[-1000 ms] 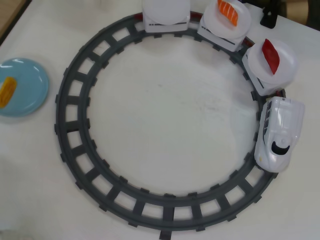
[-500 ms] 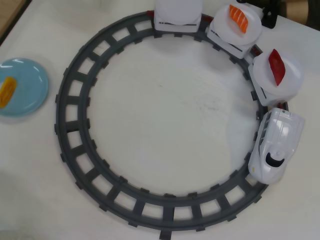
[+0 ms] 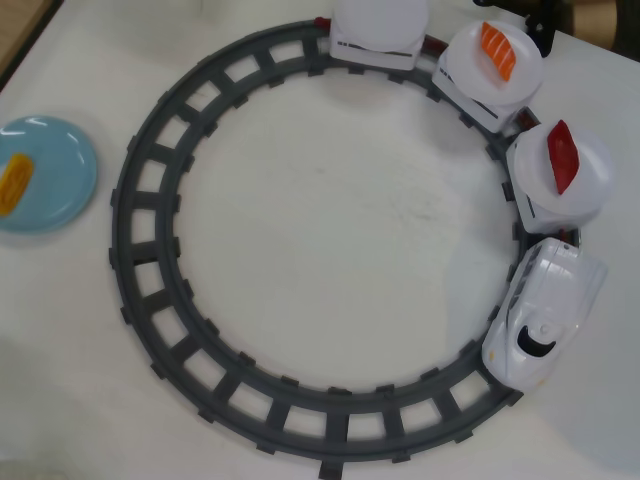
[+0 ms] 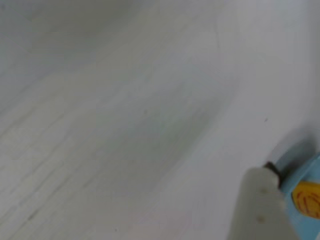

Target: Pick up the sushi from the Shinkansen and put it on the blue dish

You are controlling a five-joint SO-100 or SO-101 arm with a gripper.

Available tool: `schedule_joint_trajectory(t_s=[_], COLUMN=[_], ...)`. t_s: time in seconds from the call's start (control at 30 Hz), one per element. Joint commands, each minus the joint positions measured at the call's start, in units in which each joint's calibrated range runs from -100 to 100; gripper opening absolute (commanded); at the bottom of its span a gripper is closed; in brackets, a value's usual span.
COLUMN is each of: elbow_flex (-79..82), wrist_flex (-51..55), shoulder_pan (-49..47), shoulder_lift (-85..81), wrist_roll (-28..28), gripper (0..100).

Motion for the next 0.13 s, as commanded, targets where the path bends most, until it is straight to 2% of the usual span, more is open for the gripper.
schedule_joint_trajectory(t_s=[0.0, 0.1], elbow_flex=[1.57, 1.57], wrist_flex=[0.05, 0.05], shoulder_pan=[0.15, 0.15], shoulder_lift=[-0.2, -0.2], wrist_roll=[0.31, 0.31], gripper=[15, 15])
